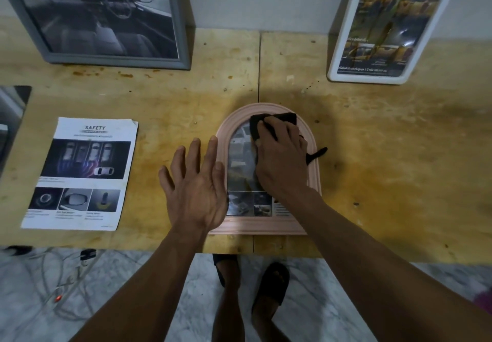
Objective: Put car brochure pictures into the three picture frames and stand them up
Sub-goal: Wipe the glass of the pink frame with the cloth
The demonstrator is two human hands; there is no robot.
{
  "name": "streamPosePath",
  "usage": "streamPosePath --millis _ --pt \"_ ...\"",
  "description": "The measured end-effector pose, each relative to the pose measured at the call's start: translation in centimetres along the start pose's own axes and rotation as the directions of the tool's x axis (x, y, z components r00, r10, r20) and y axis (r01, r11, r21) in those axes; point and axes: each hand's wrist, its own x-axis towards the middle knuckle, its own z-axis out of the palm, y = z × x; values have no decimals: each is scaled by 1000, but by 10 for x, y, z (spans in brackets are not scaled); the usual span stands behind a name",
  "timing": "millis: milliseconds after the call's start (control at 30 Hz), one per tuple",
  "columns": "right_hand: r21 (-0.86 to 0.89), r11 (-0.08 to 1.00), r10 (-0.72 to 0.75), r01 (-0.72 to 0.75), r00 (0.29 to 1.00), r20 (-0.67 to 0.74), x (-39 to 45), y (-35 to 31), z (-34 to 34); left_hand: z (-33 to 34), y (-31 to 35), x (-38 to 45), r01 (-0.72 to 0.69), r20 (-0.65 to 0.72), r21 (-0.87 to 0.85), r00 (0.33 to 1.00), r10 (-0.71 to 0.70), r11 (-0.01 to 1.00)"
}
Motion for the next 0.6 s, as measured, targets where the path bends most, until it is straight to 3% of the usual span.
streamPosePath --millis 400,600 --pt "221 971 -104 88 993 62 -21 -33 6 2 0 1 30 -39 -22 999 -31 999" --pt "229 970 -114 86 987 110 -51 -37 -2 2 -1 0 20 -49 -28 999 -22 999"
